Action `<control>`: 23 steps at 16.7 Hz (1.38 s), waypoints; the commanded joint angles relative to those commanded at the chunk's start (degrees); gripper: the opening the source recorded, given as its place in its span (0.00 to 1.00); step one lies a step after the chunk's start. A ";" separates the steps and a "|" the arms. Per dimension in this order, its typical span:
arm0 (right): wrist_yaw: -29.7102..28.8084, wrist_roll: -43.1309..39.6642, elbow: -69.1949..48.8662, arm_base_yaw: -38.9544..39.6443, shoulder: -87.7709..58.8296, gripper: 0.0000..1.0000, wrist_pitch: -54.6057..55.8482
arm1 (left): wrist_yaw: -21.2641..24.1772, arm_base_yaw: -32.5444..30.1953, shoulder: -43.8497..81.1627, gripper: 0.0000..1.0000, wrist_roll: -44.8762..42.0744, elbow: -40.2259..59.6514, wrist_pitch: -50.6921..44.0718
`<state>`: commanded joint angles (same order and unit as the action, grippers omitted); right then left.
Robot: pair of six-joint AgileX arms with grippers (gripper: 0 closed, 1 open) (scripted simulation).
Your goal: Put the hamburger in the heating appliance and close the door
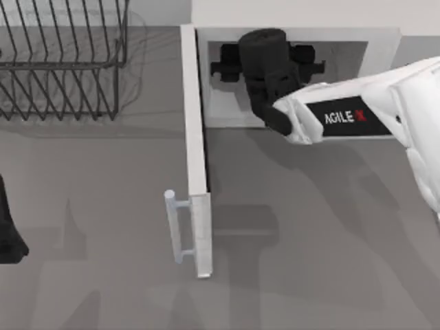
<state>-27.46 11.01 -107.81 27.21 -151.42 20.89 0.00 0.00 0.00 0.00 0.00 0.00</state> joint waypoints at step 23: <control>-12.03 5.42 37.98 12.80 20.59 1.00 13.12 | 0.00 0.00 0.00 1.00 0.00 0.00 0.00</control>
<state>-39.49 16.43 -69.84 40.00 -130.83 34.02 0.00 0.00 0.00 0.00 0.00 0.00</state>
